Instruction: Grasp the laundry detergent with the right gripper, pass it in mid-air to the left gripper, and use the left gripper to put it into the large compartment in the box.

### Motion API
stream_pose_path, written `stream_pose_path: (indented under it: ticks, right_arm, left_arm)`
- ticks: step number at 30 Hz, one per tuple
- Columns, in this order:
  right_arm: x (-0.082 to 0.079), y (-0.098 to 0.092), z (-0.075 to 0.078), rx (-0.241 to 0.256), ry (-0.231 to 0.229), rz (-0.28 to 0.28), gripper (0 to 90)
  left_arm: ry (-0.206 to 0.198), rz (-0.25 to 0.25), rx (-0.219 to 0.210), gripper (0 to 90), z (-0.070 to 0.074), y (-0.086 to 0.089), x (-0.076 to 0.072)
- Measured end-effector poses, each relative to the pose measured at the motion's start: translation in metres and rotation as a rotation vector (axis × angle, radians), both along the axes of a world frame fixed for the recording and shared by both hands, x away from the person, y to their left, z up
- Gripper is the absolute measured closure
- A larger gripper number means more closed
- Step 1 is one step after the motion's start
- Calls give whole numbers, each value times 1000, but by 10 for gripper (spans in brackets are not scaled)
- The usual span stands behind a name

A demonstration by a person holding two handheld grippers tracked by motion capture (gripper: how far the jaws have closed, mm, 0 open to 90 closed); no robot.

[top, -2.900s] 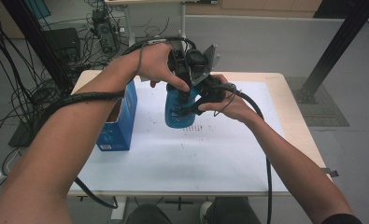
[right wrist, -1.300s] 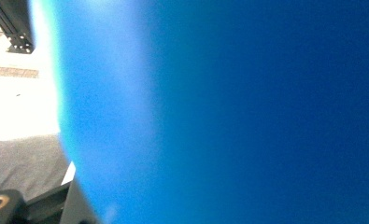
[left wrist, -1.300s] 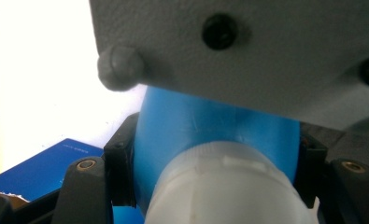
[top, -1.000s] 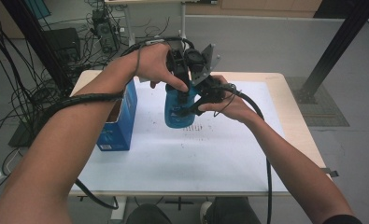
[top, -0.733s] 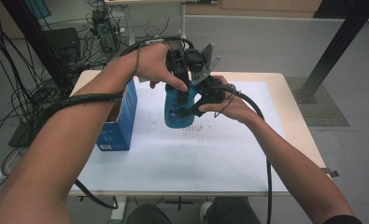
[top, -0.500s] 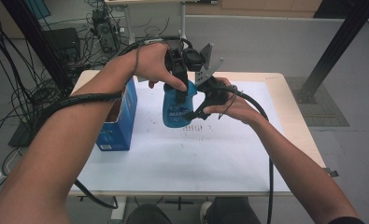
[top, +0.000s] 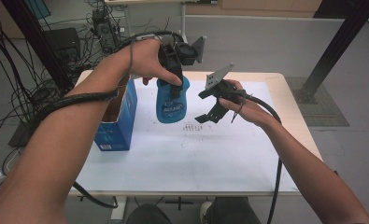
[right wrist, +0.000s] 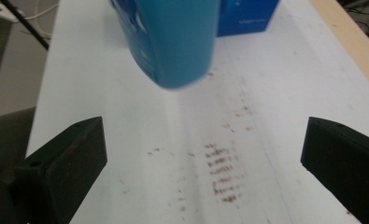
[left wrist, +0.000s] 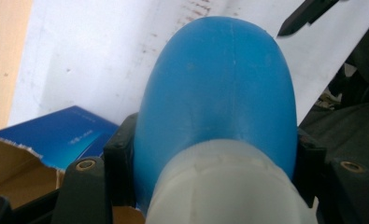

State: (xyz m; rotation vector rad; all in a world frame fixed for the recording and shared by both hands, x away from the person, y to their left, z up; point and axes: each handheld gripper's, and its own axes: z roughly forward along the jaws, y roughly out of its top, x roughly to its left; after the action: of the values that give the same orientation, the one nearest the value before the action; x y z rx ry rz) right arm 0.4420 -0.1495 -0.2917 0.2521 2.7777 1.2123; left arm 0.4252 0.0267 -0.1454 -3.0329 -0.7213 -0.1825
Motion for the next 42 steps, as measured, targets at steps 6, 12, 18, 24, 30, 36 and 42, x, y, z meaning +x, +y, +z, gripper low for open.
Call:
stream_pose_path:
  ticks: [6,12,18,24,30,36,42]
  right_arm:
    - [1,-25,5,-32,-9,-86,2]
    - [0,-51,11,-75,-17,-137,2]
    - [-4,-69,19,-92,-21,-162,2]
    - [-9,-84,22,-101,-25,-174,2]
    - [-14,-96,26,-108,-27,-177,2]
    - [-17,-103,31,-115,-32,-174,2]
    - [-19,-105,30,-121,-32,-171,2]
  left_arm:
    - [-19,103,-16,367,15,18,6]
    - [-49,202,1,367,31,36,4]
    - [-67,305,15,368,50,54,3]
    - [-76,420,24,368,70,70,-1]
    - [-82,560,-16,368,89,90,-1]
    - [-118,698,-49,368,105,109,2]
    - [-150,795,-78,368,118,122,2]
